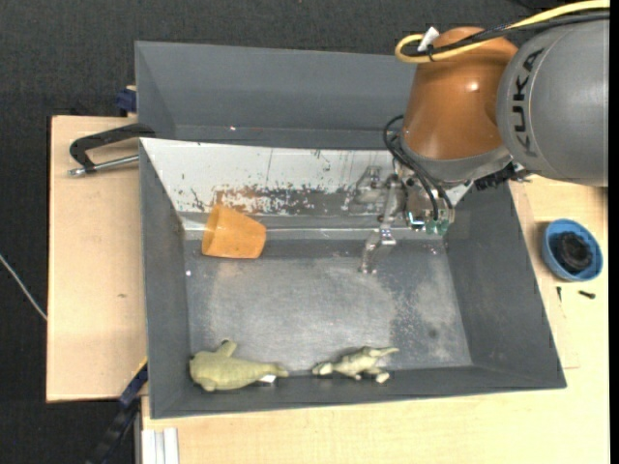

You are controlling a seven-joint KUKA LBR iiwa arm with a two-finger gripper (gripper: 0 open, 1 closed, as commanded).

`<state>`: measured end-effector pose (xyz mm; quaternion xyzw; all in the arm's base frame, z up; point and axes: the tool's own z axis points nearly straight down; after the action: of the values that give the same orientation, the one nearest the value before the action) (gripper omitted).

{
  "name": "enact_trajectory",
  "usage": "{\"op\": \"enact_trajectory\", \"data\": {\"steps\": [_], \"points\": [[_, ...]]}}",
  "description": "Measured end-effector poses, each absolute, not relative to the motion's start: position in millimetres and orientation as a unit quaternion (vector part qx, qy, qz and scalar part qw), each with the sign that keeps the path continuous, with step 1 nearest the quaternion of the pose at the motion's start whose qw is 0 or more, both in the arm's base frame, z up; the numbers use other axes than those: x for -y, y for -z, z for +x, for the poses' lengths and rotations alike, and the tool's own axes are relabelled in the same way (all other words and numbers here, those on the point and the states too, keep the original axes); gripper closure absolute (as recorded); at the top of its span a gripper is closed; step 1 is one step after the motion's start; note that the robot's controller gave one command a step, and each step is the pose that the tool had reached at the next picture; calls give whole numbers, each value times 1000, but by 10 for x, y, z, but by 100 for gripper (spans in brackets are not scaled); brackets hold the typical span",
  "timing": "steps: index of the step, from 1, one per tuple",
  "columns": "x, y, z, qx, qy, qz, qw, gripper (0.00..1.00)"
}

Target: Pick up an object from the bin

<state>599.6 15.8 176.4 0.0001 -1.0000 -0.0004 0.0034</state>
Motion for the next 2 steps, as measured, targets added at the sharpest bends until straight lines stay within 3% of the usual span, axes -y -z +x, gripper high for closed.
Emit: {"op": "enact_trajectory", "data": {"steps": [1,2], "points": [[-968,-715,6024,998,1,-60,-3,0],[-1130,-1028,6015,1000,1,-24,-4,0]]}}
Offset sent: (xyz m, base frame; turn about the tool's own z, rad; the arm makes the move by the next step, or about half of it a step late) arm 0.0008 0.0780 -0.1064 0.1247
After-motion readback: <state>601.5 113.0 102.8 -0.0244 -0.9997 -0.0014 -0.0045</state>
